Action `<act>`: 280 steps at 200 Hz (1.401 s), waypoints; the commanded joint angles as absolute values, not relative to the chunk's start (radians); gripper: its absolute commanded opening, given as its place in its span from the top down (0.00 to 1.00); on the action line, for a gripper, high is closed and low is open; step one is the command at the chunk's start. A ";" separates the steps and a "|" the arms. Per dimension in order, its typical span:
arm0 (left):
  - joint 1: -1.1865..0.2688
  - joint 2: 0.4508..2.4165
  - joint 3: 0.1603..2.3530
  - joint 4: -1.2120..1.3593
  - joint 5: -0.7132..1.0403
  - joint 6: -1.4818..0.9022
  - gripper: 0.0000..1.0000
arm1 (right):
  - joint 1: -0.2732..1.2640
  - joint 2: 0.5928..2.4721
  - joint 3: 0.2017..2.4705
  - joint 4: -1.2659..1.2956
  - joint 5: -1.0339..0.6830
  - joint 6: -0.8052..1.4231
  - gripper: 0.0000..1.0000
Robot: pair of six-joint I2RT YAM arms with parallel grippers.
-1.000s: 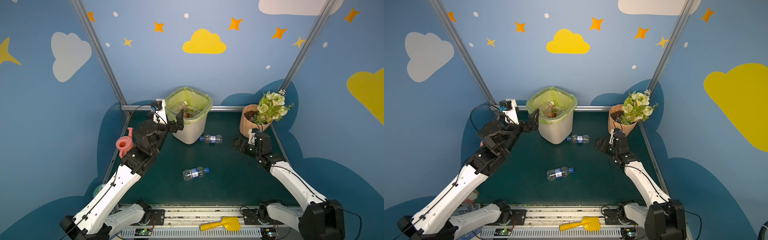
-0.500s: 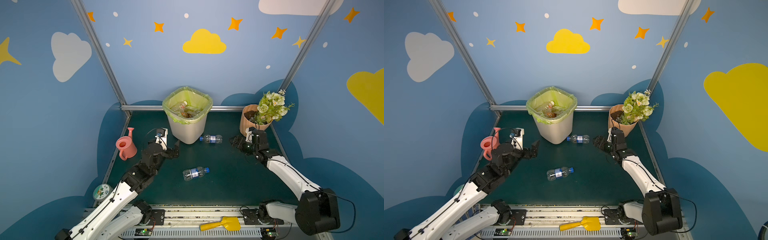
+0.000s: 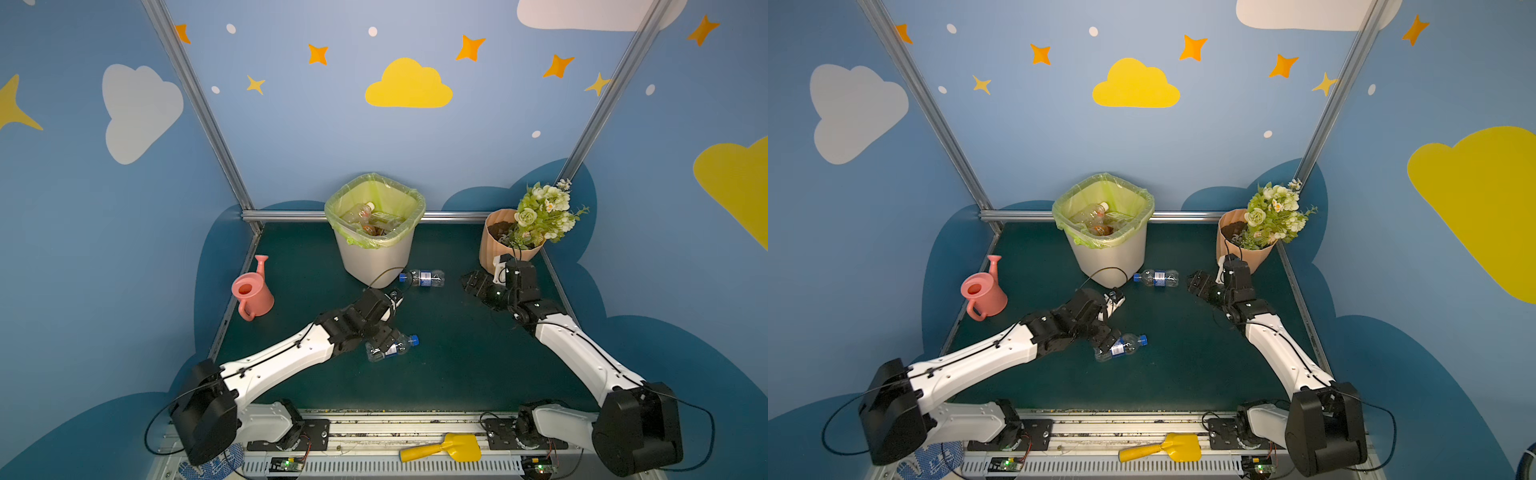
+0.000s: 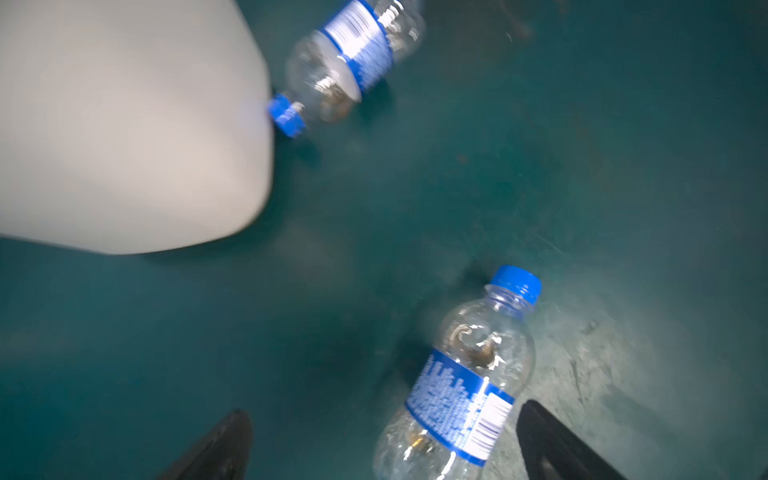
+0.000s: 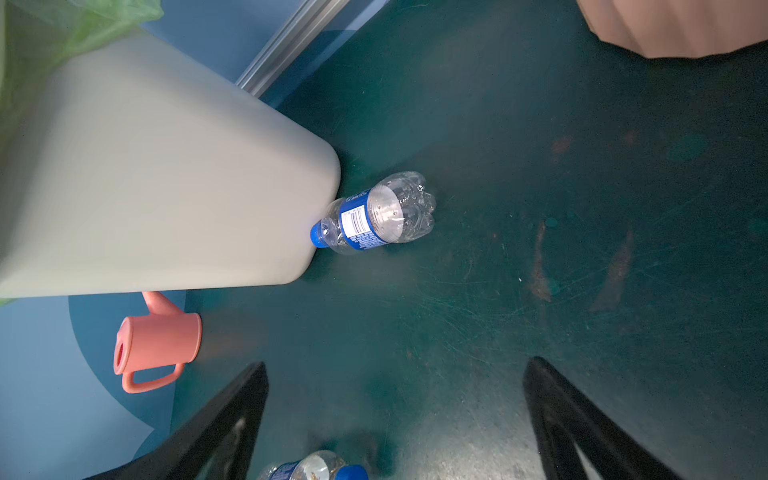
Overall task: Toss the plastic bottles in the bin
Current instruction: 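Move the left gripper back down onto the blue-capped bottle, then close the left gripper on the blue-capped bottle and lift it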
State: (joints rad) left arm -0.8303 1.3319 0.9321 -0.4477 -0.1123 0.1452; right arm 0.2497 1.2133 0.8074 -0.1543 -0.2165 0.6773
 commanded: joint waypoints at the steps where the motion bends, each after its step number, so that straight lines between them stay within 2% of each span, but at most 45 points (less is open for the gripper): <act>1: -0.850 1.396 0.987 -0.576 -0.071 0.192 0.02 | 0.246 1.184 0.787 -0.162 -0.184 0.680 0.06; 67: -0.863 1.586 1.051 -0.656 -0.015 0.238 0.06 | 0.245 1.181 0.774 -0.159 -0.183 0.677 0.06; 116: -0.864 1.708 1.088 -0.679 0.014 0.262 0.15 | 0.242 1.167 0.768 -0.175 -0.169 0.668 0.06; 130: -0.863 1.727 1.088 -0.672 0.017 0.259 0.19 | 0.242 1.164 0.764 -0.178 -0.164 0.667 0.06; 161: -0.863 1.729 1.090 -0.664 0.013 0.245 0.36 | 0.239 1.151 0.758 -0.181 -0.158 0.666 0.06; 187: -0.863 1.662 1.079 -0.628 0.020 0.222 0.44 | 0.236 1.147 0.753 -0.178 -0.160 0.667 0.06; 223: -0.862 1.460 1.058 -0.530 -0.001 0.164 0.47 | 0.236 1.149 0.746 -0.170 -0.166 0.670 0.06; 280: -0.837 1.016 0.979 -0.101 -0.170 0.148 0.49 | 0.236 1.149 0.737 -0.153 -0.181 0.680 0.06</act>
State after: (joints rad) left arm -0.8482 1.1419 1.0050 -0.3527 -0.0792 0.1478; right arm 0.2390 1.1641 0.7475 -0.1616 -0.1745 0.6769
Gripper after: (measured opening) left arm 0.515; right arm 0.939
